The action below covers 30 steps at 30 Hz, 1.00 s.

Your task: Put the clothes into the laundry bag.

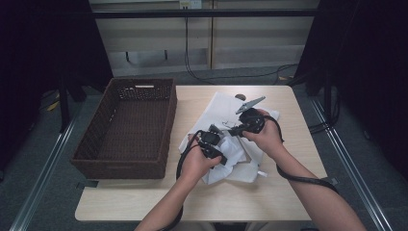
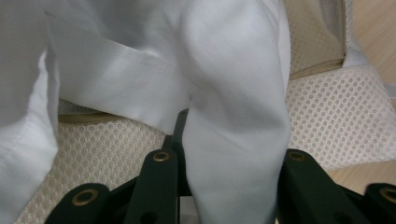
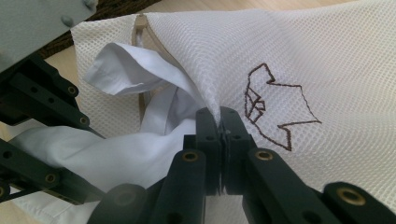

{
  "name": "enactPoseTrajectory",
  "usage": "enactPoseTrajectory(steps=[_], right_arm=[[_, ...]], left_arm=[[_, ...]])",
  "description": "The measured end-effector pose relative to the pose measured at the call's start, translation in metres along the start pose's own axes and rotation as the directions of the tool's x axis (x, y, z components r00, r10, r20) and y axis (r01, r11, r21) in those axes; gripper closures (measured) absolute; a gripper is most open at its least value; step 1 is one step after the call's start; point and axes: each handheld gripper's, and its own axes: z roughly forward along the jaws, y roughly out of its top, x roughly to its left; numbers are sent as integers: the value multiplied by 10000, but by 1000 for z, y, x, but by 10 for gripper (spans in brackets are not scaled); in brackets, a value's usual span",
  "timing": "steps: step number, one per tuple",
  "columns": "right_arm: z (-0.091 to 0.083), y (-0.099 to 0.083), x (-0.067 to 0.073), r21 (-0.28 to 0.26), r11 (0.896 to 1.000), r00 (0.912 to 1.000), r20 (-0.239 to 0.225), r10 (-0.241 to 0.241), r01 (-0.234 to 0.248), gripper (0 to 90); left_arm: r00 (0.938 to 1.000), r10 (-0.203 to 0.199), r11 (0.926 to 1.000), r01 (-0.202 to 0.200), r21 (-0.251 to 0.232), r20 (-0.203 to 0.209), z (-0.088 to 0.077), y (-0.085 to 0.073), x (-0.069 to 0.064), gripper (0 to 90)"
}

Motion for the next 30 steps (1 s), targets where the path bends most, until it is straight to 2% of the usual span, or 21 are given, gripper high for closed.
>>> enactPoseTrajectory(steps=[5, 6, 8, 9, 13, 15, 18, 21, 30], right_arm=[[-2, -2, 1, 61, 9999, 9999, 39, 139, -139, 885], [-2, -2, 1, 84, 9999, 10000, 34, 86, -86, 886], [-2, -3, 1, 113, 9999, 9999, 28, 97, -98, 886], [-2, -3, 1, 107, 9999, 9999, 46, 103, -104, 886], [-3, -3, 2, 74, 9999, 9999, 82, 144, -145, 886], [-3, -4, 3, 89, 9999, 9999, 56, 139, -140, 886], [-3, -4, 3, 93, 9998, 9998, 52, 195, -195, 886], [-2, -4, 3, 106, 9997, 9996, 155, 217, -219, 886], [-2, -4, 5, 102, 9997, 9998, 58, 207, -207, 886]], left_arm=[[10000, 13, 10000, -12, -49, 67, -2, 4, -1, 704], [9999, -19, 9998, 22, -212, 114, -1, 4, -2, 704], [10000, -30, 10000, 31, -66, 72, -3, 6, -1, 706], [10000, -47, 9998, 49, -197, 80, -2, 6, -1, 706], [9999, -56, 9998, 60, -214, 153, -3, 11, -2, 707], [10000, -20, 9997, 21, -227, 60, -3, 11, -3, 707], [9999, -120, 9996, 122, -245, 118, -4, 12, -2, 707], [9999, -50, 9997, 52, -223, 102, -4, 12, -2, 707], [9998, -96, 9993, 101, -347, 150, -4, 13, 0, 707]])
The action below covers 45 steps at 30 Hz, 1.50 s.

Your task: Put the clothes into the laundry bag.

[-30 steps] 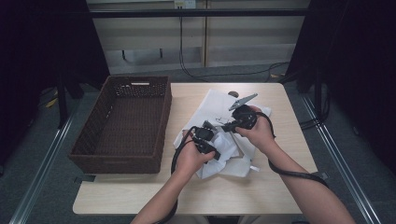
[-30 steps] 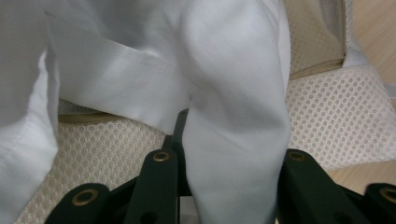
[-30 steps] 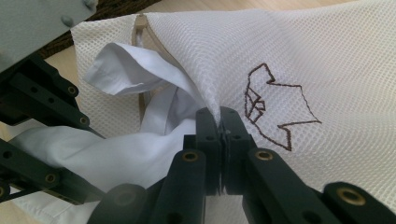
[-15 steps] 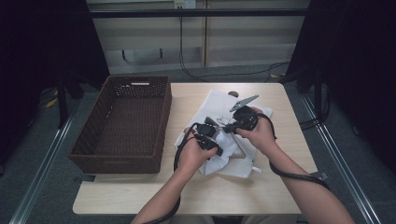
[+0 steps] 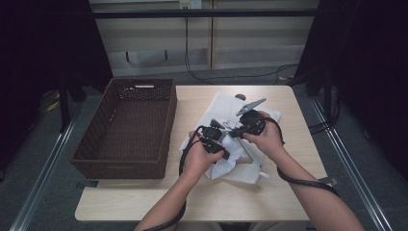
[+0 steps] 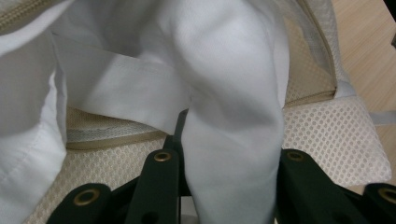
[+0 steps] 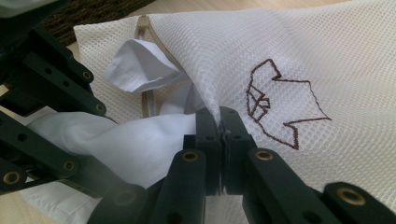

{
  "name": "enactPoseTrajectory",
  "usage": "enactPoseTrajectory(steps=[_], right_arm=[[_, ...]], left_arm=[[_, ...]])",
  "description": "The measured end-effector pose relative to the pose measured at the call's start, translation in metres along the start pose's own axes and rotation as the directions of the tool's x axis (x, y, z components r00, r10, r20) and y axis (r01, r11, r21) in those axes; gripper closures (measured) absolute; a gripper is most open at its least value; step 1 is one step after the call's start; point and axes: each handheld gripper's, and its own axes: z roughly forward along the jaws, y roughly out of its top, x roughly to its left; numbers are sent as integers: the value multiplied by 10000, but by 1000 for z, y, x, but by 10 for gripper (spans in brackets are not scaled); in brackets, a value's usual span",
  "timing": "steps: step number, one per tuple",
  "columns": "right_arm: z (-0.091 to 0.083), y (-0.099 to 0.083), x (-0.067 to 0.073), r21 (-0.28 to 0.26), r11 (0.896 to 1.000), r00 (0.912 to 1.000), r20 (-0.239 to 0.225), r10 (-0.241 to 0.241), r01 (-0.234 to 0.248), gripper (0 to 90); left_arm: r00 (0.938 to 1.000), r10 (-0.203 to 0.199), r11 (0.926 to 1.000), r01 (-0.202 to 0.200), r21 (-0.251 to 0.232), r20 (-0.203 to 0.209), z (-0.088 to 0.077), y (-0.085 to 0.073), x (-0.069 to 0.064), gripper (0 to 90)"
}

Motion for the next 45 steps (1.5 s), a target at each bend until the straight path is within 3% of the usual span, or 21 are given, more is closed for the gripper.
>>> enactPoseTrajectory(steps=[22, 23, 26, 35, 40, 45], right_arm=[[-4, 2, 0, -83, 9999, 9999, 2, -137, 137, 885], [-5, 2, 0, -61, 9999, 9999, 78, -117, 117, 885], [-5, 1, 0, -83, 9999, 9999, -57, -135, 135, 885], [-6, 2, 1, -88, 9999, 9999, -96, -112, 111, 885], [-7, 2, 0, -74, 10000, 9999, -127, -61, 60, 885], [-7, 1, 2, -23, 10000, 10000, -64, -16, 16, 885]], left_arm=[[9997, -183, 9993, 178, -318, -161, 2, 4, 3, 705], [9999, -8, 9998, 5, -177, -169, 2, 4, 4, 705], [9994, -238, 9992, 230, -339, -239, 3, 5, 3, 704], [9995, -116, 9996, 108, -262, -277, 6, 8, 5, 703], [9987, -291, 9983, 269, -511, -420, 7, 9, 5, 701], [9988, -252, 9987, 233, -461, -411, 8, 10, 6, 697]])
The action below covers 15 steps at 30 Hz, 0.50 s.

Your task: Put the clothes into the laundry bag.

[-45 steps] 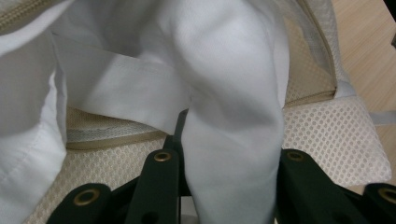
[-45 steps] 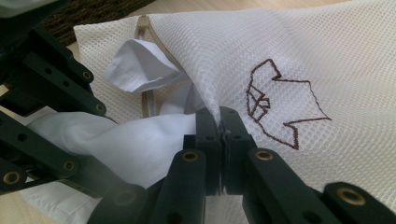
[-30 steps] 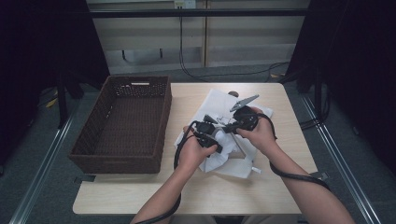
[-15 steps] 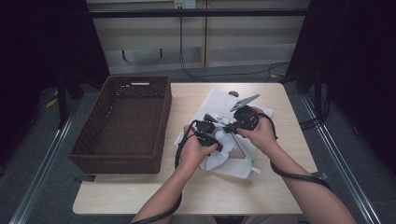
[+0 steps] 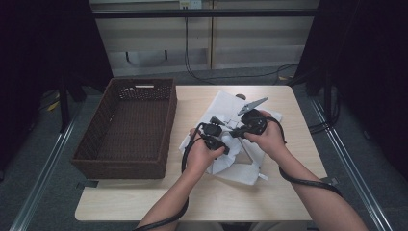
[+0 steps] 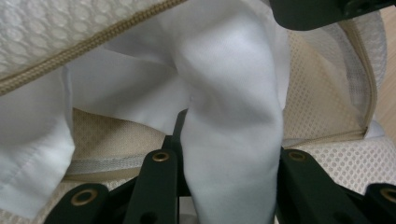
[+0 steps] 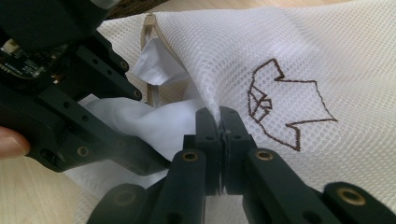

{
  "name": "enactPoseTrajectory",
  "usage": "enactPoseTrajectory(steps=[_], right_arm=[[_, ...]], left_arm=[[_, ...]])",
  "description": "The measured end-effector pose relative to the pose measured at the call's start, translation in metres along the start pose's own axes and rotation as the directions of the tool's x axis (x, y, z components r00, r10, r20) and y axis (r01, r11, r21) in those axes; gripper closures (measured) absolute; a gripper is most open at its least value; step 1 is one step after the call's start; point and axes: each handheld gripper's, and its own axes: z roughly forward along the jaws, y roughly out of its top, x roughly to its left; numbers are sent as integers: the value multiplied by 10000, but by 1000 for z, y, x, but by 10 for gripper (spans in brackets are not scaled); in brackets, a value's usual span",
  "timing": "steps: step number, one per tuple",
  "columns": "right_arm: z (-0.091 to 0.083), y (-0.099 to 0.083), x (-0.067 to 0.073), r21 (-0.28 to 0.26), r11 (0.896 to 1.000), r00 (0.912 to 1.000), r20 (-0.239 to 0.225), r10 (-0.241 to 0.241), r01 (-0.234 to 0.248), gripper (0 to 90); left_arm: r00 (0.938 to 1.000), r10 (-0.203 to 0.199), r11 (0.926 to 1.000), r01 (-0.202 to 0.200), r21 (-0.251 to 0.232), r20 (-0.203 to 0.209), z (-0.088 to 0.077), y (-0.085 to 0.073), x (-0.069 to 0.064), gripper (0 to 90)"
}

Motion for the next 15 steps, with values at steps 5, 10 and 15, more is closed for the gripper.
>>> enactPoseTrajectory(steps=[5, 10, 15], right_arm=[[1, 0, 0, -45, 10000, 9999, -119, -71, 71, 885], [-1, 1, 0, -47, 10000, 10000, -60, -5, 4, 885], [-2, 1, -2, -94, 10000, 9999, -107, 12, -13, 885]], left_arm=[[9999, 107, 9999, -107, 3, -110, 2, 1, 0, 697], [9999, -5, 9999, 3, -120, -171, 3, 3, 2, 687], [9999, 36, 9999, -38, -115, -139, 4, 3, 3, 672]])
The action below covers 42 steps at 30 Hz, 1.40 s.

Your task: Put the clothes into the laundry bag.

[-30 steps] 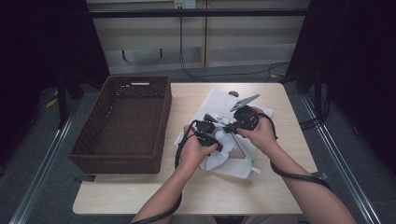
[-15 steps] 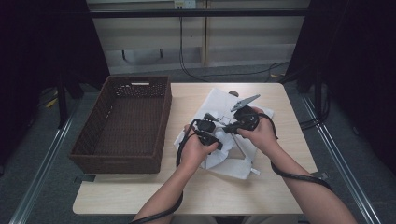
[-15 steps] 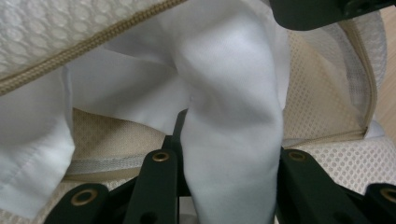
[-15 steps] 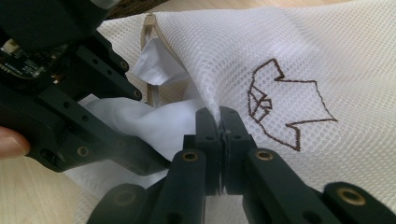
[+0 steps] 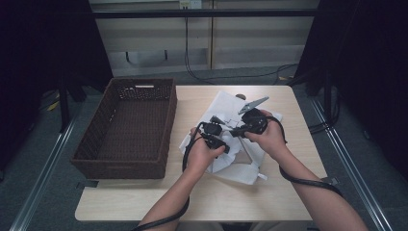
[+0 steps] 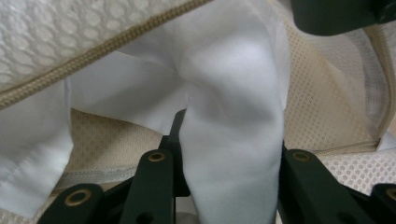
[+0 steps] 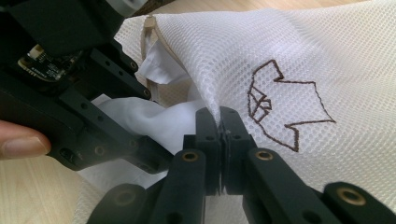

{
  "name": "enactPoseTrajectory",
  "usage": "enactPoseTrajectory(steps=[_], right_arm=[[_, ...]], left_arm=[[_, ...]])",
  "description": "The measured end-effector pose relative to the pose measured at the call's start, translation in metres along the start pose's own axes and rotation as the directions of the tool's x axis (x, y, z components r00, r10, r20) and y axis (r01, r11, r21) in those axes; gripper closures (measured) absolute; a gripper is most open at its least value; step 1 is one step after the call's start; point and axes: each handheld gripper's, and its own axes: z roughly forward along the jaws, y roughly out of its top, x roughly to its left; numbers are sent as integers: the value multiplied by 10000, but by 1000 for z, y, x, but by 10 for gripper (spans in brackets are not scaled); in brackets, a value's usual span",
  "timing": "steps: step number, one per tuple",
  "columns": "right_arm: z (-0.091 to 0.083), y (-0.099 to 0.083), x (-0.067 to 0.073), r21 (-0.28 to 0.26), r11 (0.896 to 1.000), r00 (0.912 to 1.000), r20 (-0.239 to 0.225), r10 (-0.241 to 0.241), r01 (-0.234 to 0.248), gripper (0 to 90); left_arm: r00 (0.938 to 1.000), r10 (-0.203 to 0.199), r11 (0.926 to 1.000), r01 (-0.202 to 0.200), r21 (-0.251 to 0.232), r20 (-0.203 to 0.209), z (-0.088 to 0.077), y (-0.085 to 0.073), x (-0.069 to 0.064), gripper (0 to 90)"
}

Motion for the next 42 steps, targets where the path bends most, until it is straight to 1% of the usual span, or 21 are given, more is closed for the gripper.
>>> enactPoseTrajectory(steps=[8, 12, 13, 16, 18, 19, 21, 23, 25, 26, 27, 28, 29, 30, 31, 33, 34, 35, 39, 40, 42], right_arm=[[-1, -1, -1, -29, 10000, 10000, 16, 63, -63, 885], [-1, -2, -2, -21, 10000, 10000, 38, -13, 13, 885], [0, -2, -2, -45, 10000, 10000, 52, 33, -33, 885], [0, -2, -2, 48, 10000, 9999, 127, 32, -33, 885], [1, -2, -3, 66, 10000, 10000, 62, 42, -42, 885], [1, -2, -3, 66, 10000, 10000, 38, 51, -52, 884], [1, -3, -3, 31, 10000, 10000, -4, 87, -87, 884], [2, -4, -4, 43, 9999, 9999, -23, 105, -105, 884], [2, -5, -6, 22, 10000, 10000, -28, 81, -81, 884], [2, -5, -6, 47, 9999, 9999, -13, 106, -106, 884], [2, -6, -7, 105, 9999, 9999, -12, 121, -121, 884], [1, -6, -7, 90, 9998, 9998, 0, 174, -174, 883], [1, -6, -7, 127, 9998, 9998, 0, 180, -180, 884], [1, -6, -8, 106, 9998, 9999, -18, 144, -144, 884], [1, -6, -8, 107, 9999, 9999, -3, 105, -105, 884], [2, -5, -8, 129, 9998, 9999, -10, 120, -120, 884], [2, -5, -7, 127, 9998, 9999, -10, 118, -118, 883], [3, -5, -7, 109, 9999, 10000, -3, 48, -48, 883], [3, -5, -8, 151, 9999, 10000, -26, 37, -36, 884], [3, -5, -8, 143, 9999, 10000, -43, 24, -23, 883], [3, -5, -8, 129, 9999, 10000, -29, 1, 0, 883]], left_arm=[[9999, 8, 10000, -8, 30, 121, 1, -1, 0, 568], [9997, 246, 9997, -246, -94, 23, -1, -3, -1, 450], [9996, 272, 9996, -272, -92, -47, -2, -3, -1, 391], [9994, 351, 9994, -351, -59, 64, -6, -4, 0, 349], [9991, 419, 9990, -419, -175, -19, -7, -5, 0, 298], [9984, 563, 9984, -563, -47, -34, -8, -5, 1, 277], [9991, 428, 9990, -428, -122, 5, -9, -7, 1, 247], [9985, 542, 9985, -542, -102, 14, -10, -8, 3, 213], [9988, 485, 9987, -486, -170, -21, -13, -9, 3, 190], [9981, 614, 9980, -615, -113, -84, -15, -10, 4, 177], [9988, 469, 9986, -471, -231, -101, -16, -11, 4, 167], [9978, 645, 9978, -648, -157, -163, -18, -11, 5, 159], [9988, 448, 9984, -454, -326, -201, -18, -12, 4, 148], [9974, 675, 9975, -680, -176, -230, -20, -12, 5, 139], [9983, 542, 9982, -547, -249, -197, -19, -13, 5, 131], [9980, 600, 9982, -602, -84, -213, -19, -16, 5, 118], [9988, 411, 9989, -417, -211, -265, -17, -17, 4, 112], [9975, 653, 9979, -652, 55, -282, -19, -18, 6, 107], [9986, 388, 9992, -391, -83, -368, -17, -23, 5, 102], [9976, 608, 9981, -604, 135, -333, -17, -24, 6, 102], [9978, 566, 9983, -560, 188, -333, -16, -27, 4, 100]])
